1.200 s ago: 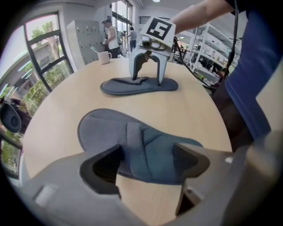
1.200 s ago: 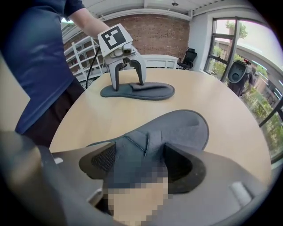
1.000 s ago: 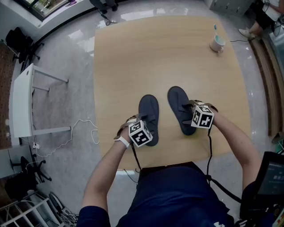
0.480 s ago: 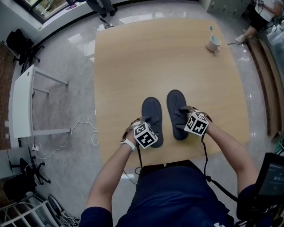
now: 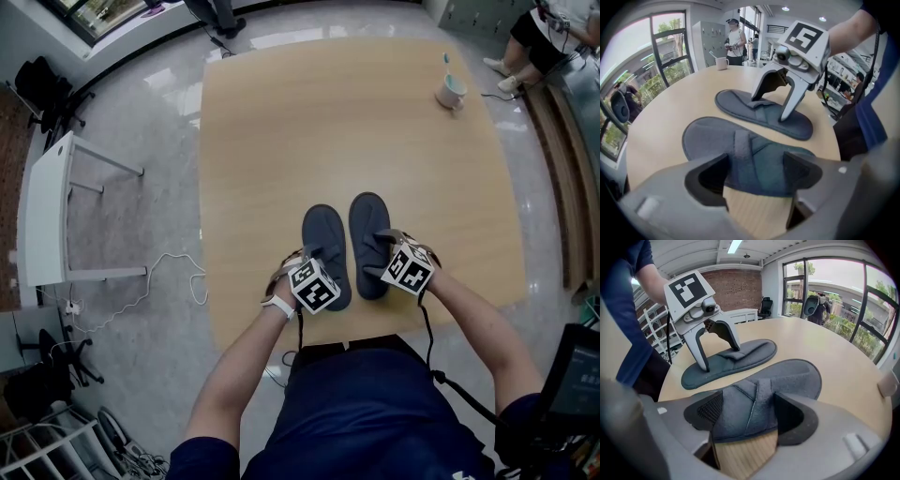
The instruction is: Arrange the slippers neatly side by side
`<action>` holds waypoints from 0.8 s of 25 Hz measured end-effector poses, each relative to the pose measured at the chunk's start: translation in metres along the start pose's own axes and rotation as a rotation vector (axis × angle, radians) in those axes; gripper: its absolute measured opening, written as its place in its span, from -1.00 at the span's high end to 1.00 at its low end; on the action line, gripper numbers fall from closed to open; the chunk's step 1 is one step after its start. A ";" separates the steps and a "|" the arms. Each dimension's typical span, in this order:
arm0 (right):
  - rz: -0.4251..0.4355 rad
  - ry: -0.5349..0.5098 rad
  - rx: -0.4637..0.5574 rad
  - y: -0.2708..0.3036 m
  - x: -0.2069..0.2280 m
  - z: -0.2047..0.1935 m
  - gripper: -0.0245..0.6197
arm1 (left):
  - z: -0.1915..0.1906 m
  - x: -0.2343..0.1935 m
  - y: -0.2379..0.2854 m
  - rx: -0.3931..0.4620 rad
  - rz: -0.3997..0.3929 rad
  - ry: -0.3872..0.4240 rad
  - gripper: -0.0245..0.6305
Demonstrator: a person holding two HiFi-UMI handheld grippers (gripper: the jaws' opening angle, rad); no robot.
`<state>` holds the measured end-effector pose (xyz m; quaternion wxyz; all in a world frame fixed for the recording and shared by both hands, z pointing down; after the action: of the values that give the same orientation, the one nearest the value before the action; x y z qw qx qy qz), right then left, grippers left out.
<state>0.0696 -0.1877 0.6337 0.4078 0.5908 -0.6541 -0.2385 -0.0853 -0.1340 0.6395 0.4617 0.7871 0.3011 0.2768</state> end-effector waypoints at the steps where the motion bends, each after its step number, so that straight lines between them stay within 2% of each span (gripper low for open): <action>1: -0.001 0.001 0.002 0.001 -0.001 0.000 -0.17 | 0.001 0.000 0.001 0.001 0.002 -0.001 -0.24; 10: 0.007 -0.012 0.008 0.007 -0.016 0.007 -0.17 | -0.001 -0.001 -0.002 0.006 0.002 -0.009 -0.24; 20: -0.022 0.007 0.021 0.011 -0.019 0.007 -0.18 | -0.001 0.001 -0.001 0.008 -0.002 -0.013 -0.24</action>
<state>0.0571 -0.1684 0.6340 0.4014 0.6031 -0.6484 -0.2341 -0.0856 -0.1326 0.6385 0.4609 0.7904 0.2998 0.2700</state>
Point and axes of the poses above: the fingertips, and each gripper's own axes: y forward along the fingers, x to its right, z out of its top, the point moved 9 cm from there along -y, backward along the fingers, and after that the axes turned 14 degrees about z, right-handed, at the moved point
